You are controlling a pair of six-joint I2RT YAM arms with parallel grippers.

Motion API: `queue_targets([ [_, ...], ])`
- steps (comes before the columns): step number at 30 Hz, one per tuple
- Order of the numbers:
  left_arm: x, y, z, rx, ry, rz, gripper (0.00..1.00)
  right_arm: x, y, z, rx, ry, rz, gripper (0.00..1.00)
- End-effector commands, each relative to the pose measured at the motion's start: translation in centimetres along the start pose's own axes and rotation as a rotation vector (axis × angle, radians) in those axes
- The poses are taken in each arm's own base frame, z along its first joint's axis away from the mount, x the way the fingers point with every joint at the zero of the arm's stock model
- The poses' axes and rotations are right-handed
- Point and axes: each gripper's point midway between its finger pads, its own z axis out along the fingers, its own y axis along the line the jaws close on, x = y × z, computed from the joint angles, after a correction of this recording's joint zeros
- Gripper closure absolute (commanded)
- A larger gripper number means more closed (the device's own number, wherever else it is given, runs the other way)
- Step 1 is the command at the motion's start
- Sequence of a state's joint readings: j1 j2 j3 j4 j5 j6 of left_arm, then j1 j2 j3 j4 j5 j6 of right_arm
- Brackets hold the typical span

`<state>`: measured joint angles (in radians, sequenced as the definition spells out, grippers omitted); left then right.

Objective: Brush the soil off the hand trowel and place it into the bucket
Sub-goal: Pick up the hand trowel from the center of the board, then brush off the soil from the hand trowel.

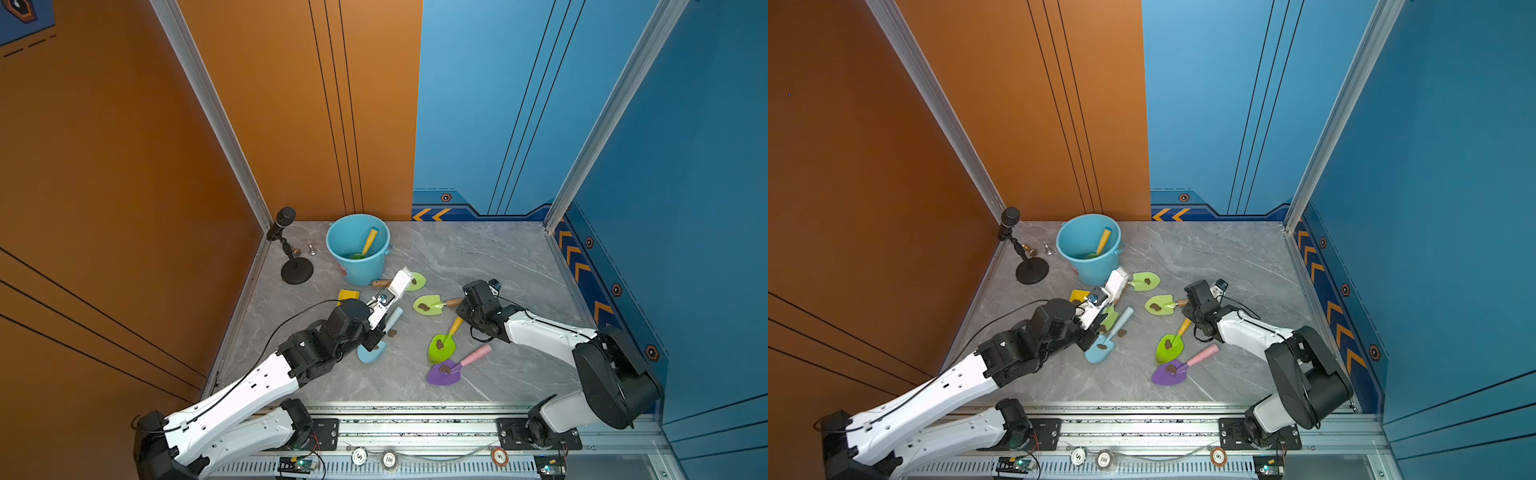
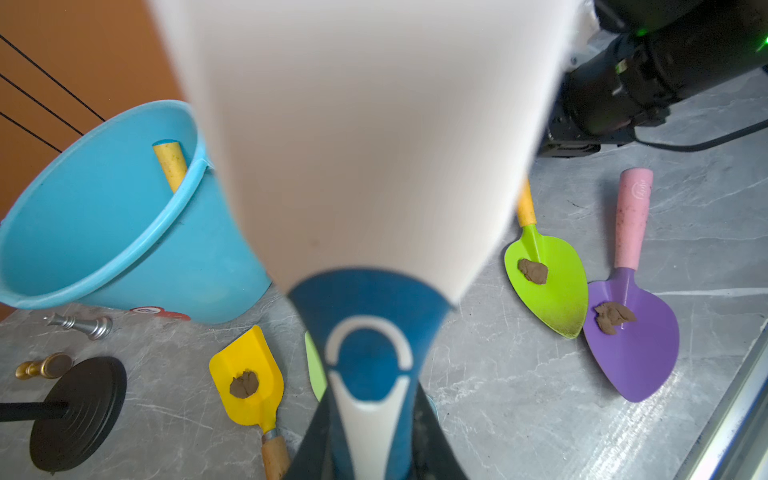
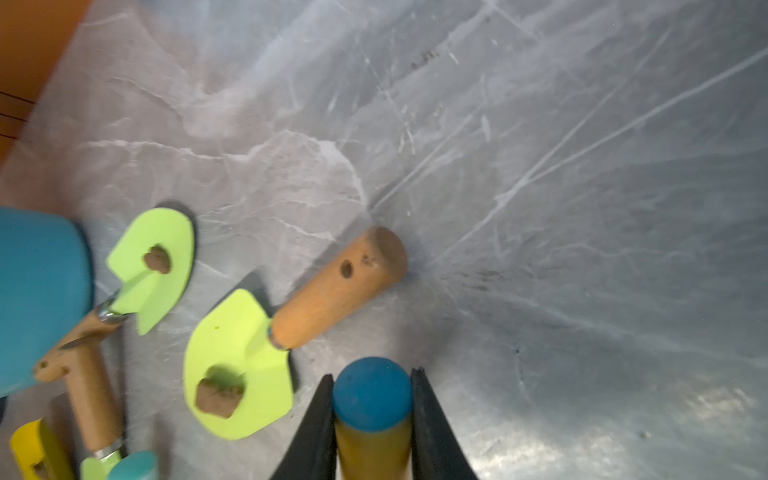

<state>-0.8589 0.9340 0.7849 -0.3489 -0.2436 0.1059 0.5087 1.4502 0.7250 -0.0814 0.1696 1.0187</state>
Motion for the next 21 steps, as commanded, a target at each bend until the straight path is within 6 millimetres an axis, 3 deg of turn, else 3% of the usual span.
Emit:
queue_targets([
  [1,1.0,-0.9,0.7,0.027,0.046,0.052,1.0,-2.7,4.5,-3.3,-0.138,-0.101,-0.109,0.85],
  [5,1.8,-1.3,1.7,0.039,0.14,0.079,1.0,-4.8,6.4,-5.8,-0.174,-0.162,-0.226,0.85],
  [9,2.5,-2.2,2.5,0.037,0.258,0.163,1.0,-6.2,8.7,-6.6,-0.259,-0.17,-0.306,0.87],
  [13,3.6,-3.2,2.9,0.006,0.392,0.319,1.0,-6.6,11.2,-6.5,-0.317,-0.148,-0.414,0.89],
  [21,4.5,-2.2,5.6,-0.152,0.55,0.479,1.0,-5.4,14.6,-6.5,-0.379,-0.068,-0.539,0.92],
])
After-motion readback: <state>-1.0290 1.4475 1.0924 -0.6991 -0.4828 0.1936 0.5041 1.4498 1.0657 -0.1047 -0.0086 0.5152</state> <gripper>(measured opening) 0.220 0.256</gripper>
